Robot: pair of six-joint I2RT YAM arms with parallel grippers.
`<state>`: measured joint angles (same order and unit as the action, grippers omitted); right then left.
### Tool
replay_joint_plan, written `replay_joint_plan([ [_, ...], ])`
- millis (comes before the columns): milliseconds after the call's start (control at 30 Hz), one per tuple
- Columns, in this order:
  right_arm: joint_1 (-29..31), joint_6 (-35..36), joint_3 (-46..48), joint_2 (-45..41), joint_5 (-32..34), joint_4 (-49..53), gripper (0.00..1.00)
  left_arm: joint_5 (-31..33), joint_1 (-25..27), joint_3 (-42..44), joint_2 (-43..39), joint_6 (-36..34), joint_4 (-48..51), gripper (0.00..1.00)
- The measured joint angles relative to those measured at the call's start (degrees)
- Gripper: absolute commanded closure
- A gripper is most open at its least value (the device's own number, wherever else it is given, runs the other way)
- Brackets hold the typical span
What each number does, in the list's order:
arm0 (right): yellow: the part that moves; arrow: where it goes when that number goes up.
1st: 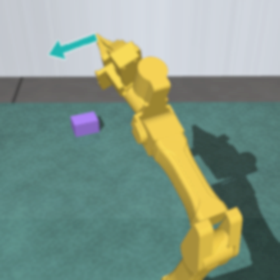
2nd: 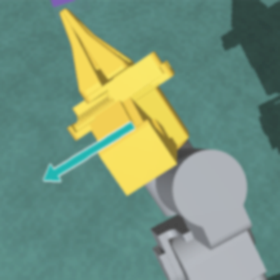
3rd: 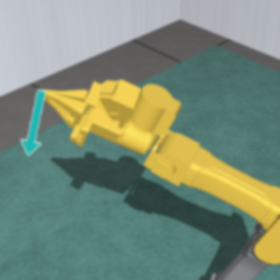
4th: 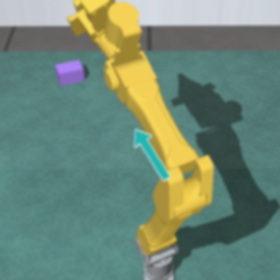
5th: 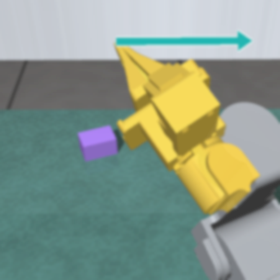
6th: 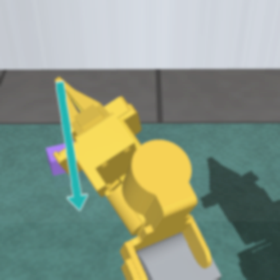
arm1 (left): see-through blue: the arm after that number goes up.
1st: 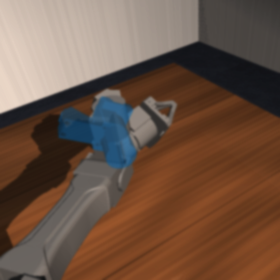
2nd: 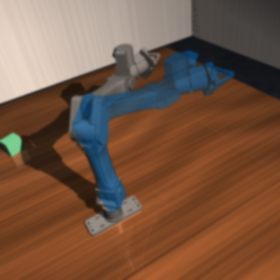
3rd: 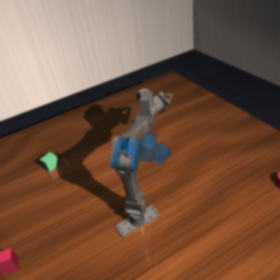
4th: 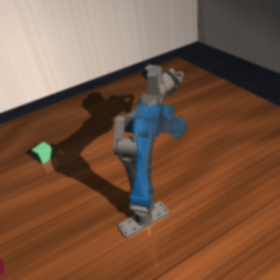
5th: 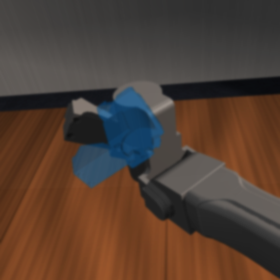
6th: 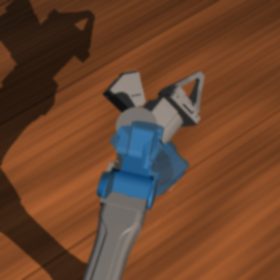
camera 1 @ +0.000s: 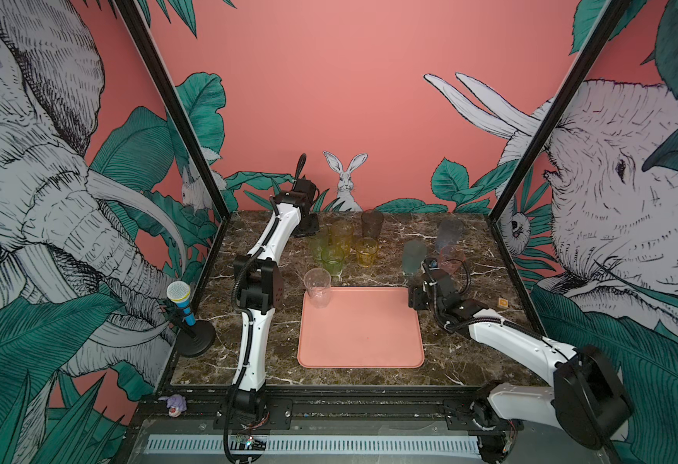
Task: Place the glasses into the tray
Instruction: 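Move the left gripper to the green cup and grasp it, then carry the green cup with the left gripper toward the tray beside the clear cup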
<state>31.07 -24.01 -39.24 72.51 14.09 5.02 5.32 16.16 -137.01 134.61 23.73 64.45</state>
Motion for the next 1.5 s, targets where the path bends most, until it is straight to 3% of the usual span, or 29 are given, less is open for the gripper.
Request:
replay_joint_plan([
  [733, 0.0, 0.0, 0.0, 1.0, -0.4, 0.0, 0.26, 0.9, -0.2, -1.6, 0.9, -1.8, 1.7, 1.00],
  [1067, 0.0, 0.0, 0.0, 1.0, -0.5, 0.0, 0.26, 2.1, -0.2, 1.9, -1.7, -3.0, 2.4, 1.00],
  [1500, 0.0, -0.3, 0.0, 1.0, -1.0, 0.0, 0.26, 4.0, -1.2, 11.0, -14.6, -4.7, 3.5, 1.00],
])
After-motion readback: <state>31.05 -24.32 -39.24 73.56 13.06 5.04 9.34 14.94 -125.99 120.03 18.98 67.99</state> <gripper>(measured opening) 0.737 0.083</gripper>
